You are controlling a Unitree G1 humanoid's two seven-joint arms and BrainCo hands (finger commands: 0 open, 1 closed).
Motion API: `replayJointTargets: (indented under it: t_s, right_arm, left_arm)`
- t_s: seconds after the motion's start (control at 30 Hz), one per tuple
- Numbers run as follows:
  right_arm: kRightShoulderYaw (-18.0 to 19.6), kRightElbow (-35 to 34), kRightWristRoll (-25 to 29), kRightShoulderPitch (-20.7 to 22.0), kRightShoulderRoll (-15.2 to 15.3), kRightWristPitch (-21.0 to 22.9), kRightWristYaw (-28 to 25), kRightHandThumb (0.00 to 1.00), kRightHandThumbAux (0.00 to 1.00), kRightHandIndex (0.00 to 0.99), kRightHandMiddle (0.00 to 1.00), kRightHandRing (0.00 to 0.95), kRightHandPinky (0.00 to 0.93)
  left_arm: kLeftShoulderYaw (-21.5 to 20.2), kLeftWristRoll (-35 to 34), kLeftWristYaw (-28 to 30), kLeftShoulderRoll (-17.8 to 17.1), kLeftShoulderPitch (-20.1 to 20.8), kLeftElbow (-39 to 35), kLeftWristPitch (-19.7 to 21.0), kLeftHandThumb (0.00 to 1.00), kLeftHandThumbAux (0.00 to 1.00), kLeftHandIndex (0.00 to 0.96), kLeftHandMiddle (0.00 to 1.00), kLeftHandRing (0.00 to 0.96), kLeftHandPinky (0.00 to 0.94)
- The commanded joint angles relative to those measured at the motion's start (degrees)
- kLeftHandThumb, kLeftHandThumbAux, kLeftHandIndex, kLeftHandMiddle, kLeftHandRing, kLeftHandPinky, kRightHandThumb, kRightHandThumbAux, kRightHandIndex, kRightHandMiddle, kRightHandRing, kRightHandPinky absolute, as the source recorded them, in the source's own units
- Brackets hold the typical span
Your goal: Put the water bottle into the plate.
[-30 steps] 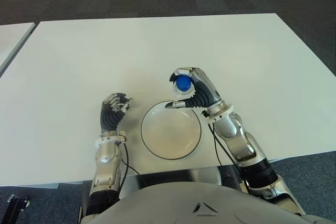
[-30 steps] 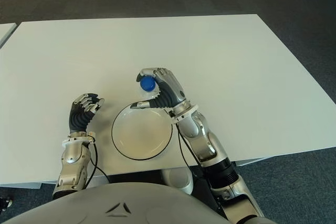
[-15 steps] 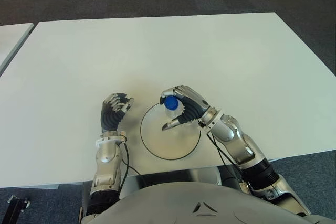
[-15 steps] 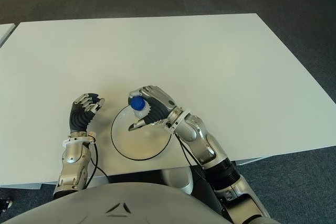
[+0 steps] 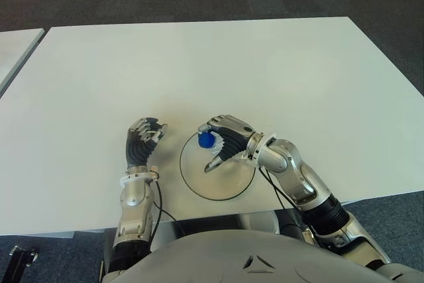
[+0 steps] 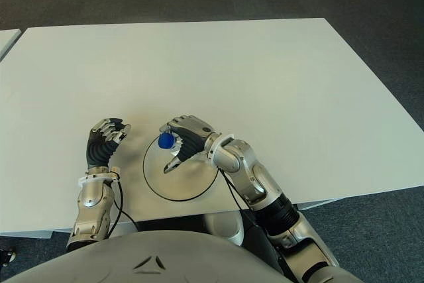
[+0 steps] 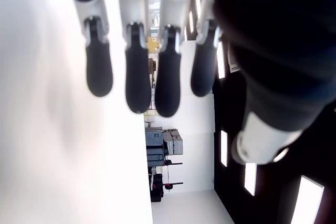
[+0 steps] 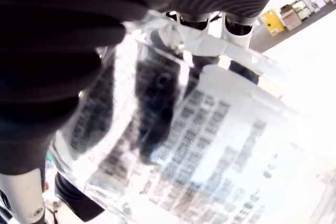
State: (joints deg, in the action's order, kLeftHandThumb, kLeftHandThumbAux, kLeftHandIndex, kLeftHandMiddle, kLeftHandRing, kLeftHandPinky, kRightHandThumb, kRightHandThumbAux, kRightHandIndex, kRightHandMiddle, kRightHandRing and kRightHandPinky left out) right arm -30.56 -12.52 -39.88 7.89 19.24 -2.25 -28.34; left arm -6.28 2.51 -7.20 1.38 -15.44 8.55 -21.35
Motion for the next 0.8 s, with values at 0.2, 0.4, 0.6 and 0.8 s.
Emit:
replayJointTargets:
  t_s: [0.2,0.4,0.6,0.8]
  right_arm:
    - [-1.76,-1.11,-6.16,0.32,2.09,4.91,-5.23,0.707,0.716,0.43,0.835,0.846,0.843]
    - [-2.6,-1.01,-8.68,0.31,1.9,5.06,-4.55,0.699,0.717,0.424,0.801,0.809,0.81]
    - [-2.9,-0.46,-8.29,0.69,2.09,3.7,-4.64,0.692,0.72,0.415,0.756,0.761,0.729]
    - [-3.37,0.45,-6.49,1.87,2.81,1.55,-6.24,0.441,0.677,0.157,0.451,0.458,0.446]
  left_arm:
    - [-0.28,0.24,-0.57,-0.09,-0.42,-0.05,1.64,0.706,0.709,0.432,0.535,0.528,0.512]
    - [-0.4,-0.18,-0.41,-0.07,-0.35,0.05,1.45,0.706,0.709,0.432,0.533,0.523,0.506]
    - [-0.5,-0.21,-0.5,-0.23,-0.19,0.42,1.09,0.707,0.708,0.432,0.53,0.526,0.507]
    - [-0.62,-0.35,-0.39,-0.44,-0.03,0.5,1.23,0.707,0.708,0.432,0.536,0.527,0.511]
